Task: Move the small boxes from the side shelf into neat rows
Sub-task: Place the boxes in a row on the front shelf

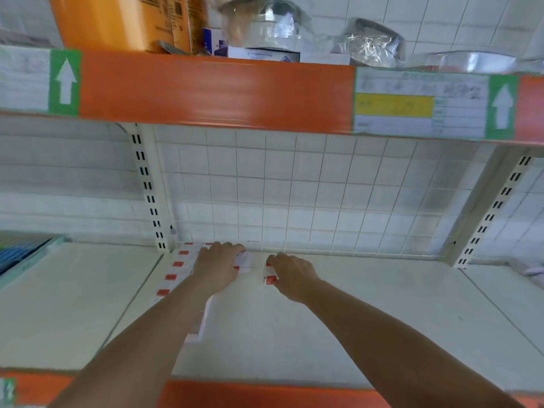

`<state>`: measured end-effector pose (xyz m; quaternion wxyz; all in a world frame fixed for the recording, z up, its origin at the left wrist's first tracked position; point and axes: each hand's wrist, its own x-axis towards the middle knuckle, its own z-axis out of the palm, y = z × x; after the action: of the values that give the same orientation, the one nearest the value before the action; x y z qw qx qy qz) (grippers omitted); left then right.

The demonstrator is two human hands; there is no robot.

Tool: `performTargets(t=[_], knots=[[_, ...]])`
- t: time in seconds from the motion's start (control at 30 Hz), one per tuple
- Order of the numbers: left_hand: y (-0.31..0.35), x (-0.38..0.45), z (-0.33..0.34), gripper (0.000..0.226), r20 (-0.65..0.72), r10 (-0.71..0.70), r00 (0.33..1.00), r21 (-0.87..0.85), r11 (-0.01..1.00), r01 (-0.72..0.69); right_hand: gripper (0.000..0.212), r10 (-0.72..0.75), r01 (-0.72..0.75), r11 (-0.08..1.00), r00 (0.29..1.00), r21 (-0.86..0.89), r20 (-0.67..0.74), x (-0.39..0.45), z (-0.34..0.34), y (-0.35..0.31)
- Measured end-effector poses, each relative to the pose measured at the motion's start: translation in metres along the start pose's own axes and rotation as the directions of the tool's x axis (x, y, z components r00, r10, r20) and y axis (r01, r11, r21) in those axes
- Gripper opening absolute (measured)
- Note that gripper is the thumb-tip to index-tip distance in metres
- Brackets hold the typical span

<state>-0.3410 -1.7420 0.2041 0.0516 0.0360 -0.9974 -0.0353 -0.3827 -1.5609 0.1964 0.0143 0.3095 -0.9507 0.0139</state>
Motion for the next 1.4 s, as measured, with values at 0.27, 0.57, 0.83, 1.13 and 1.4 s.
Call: performTargets(t=[0.27, 0.57, 0.83, 1.13, 1.4], knots=[[-0.015, 0.026, 0.016, 0.049, -0.005, 0.071, 0.997, 0.011, 0.997, -0.071, 0.033, 0.083, -0.084, 0.996, 0.993, -0.001, -0.088, 0.032, 0.009, -0.02], [-0.025, 0.055, 0.034, 0.049, 0.021, 0.082, 0.996, -0.023, 0.996, -0.081, 0.035, 0.122, -0.119, 0.992, 0.989, 0.038, -0.081, 0.061, 0.024, -0.02], [-0.028, 0.063, 0.029, 0.043, -0.015, 0.063, 0.998, 0.114, 0.992, -0.061, 0.035, 0.149, -0.134, 0.976, 0.986, 0.174, -0.079, 0.072, 0.032, -0.022], [-0.037, 0.063, 0.032, 0.038, 0.012, -0.003, 1.0, -0.096, 0.995, 0.004, 0.031, 0.186, -0.168, 0.967, 0.979, 0.193, -0.079, 0.082, 0.034, -0.028], [-0.039, 0.065, 0.031, 0.039, 0.021, 0.01, 1.0, -0.123, 0.992, -0.007, 0.034, 0.2, -0.18, 0.964, 0.976, 0.198, -0.091, 0.08, 0.035, -0.031]])
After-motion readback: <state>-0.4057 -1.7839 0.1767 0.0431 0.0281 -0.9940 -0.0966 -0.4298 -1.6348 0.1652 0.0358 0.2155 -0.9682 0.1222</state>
